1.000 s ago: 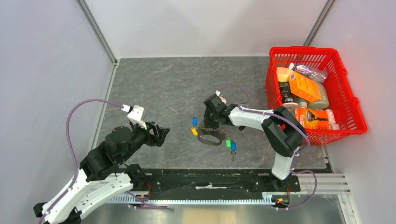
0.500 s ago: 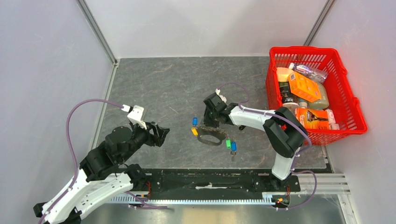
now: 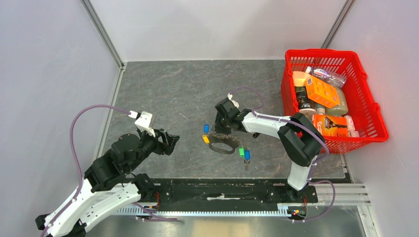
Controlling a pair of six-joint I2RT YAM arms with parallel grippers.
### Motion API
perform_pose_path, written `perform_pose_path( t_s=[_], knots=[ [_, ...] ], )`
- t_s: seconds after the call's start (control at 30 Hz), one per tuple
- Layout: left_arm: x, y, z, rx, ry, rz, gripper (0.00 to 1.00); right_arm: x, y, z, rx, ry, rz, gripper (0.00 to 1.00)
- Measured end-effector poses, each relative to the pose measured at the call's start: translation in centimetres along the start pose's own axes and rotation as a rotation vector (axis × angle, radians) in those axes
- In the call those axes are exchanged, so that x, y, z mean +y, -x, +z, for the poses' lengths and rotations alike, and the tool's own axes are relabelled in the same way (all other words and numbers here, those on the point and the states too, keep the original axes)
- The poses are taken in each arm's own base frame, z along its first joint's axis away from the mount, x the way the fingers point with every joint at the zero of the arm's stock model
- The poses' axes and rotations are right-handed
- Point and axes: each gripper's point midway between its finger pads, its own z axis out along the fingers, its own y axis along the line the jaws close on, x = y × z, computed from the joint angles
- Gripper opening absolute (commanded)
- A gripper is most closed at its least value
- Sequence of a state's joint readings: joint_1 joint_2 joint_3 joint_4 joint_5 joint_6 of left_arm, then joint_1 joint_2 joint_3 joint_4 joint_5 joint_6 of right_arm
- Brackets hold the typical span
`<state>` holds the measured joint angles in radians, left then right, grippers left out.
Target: Put the keys on the keyring
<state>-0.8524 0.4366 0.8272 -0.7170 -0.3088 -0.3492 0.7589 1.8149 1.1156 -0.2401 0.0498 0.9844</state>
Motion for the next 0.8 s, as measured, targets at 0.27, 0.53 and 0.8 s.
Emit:
perform_pose_path(
  t_s=[0.27,0.53,0.8],
  knots=[
    [0.0,0.0,0.0,0.000,0.000,0.000,0.78,-0.1,-0.1,0.1,0.002,-0.003,0.001,0.40],
    [0.0,0.0,0.0,0.000,0.000,0.000,0.78,-0.6,-0.6,1.1,0.018,-0.018,0.003,0.39],
    [0.0,0.0,0.0,0.000,0.000,0.000,0.78,-0.5,-0.6,1.2,0.019,-0.012,0.010,0.32]
  ],
)
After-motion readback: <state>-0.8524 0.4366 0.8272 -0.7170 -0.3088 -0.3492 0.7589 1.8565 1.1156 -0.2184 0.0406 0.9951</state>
